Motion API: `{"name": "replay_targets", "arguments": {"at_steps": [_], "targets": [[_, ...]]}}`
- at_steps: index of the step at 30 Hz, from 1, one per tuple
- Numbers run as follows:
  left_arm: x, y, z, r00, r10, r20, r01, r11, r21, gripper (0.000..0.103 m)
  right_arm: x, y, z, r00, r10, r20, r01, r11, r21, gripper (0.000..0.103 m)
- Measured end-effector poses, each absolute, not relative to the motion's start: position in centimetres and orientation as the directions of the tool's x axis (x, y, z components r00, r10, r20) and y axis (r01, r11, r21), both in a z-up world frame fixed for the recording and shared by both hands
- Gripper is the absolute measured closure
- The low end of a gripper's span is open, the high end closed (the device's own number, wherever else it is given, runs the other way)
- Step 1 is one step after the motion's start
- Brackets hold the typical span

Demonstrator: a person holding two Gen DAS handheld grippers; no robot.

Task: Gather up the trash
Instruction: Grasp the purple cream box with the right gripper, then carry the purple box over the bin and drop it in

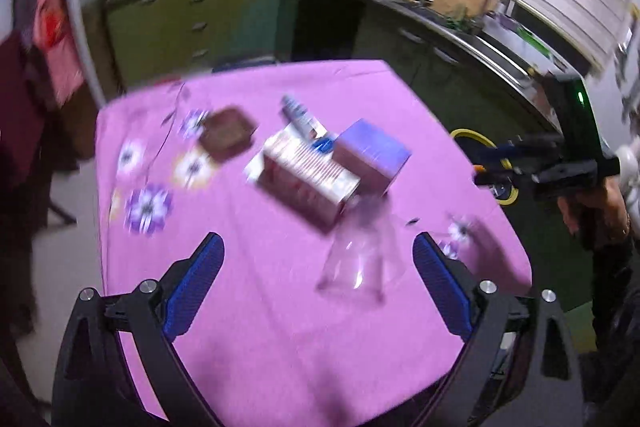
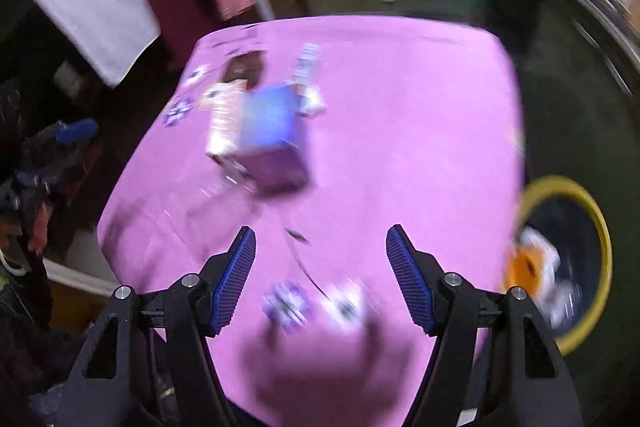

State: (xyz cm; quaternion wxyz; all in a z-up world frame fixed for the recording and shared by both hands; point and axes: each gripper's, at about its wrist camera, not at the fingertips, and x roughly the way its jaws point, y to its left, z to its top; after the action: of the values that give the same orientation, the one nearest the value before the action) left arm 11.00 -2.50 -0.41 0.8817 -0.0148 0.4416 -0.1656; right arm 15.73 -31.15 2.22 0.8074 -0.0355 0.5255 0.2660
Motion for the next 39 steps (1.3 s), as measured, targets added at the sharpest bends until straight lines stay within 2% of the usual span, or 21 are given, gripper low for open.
{"name": "replay_targets", "arguments": {"at_steps": [9, 24, 25, 31, 39], "targets": [[9.7, 1.4, -3.3, 0.546, -0.317, -0.775, 0.226, 0.947, -0.228, 0.012, 21.0, -22.0, 0.3, 0.281, 0.315, -0.907, -0.545, 0.830, 0.119, 0.035], [10.6, -0.1, -5.3, 0.480, -0.353, -0.803, 0.289, 0.928, -0.235, 0.012, 24.4, -20.0, -3.9, 0.211, 0.259, -0.943, -0.536, 0.837, 0.110, 0.038], [10.6, -0.2, -5.4, 0.477, -0.352, -0.805, 0.290, 0.928, -0.233, 0.012, 24.6, -20.0, -4.1, 0.212, 0.261, -0.942, -0.533, 0.839, 0.113, 0.046], [10.8, -0.4, -5.7, 0.466, -0.345, -0.815, 0.293, 0.929, -0.226, 0.012, 24.1, -20.0, -3.9, 0.238, 0.240, -0.941, -0.537, 0.840, 0.079, 0.049], [10.9, -1.2, -5.8, 0.451, -0.344, -0.823, 0.309, 0.926, -0.217, 0.012, 22.9, -22.0, -1.8, 0.264, 0.297, -0.917, -0.516, 0.847, 0.126, 0.049]]}}
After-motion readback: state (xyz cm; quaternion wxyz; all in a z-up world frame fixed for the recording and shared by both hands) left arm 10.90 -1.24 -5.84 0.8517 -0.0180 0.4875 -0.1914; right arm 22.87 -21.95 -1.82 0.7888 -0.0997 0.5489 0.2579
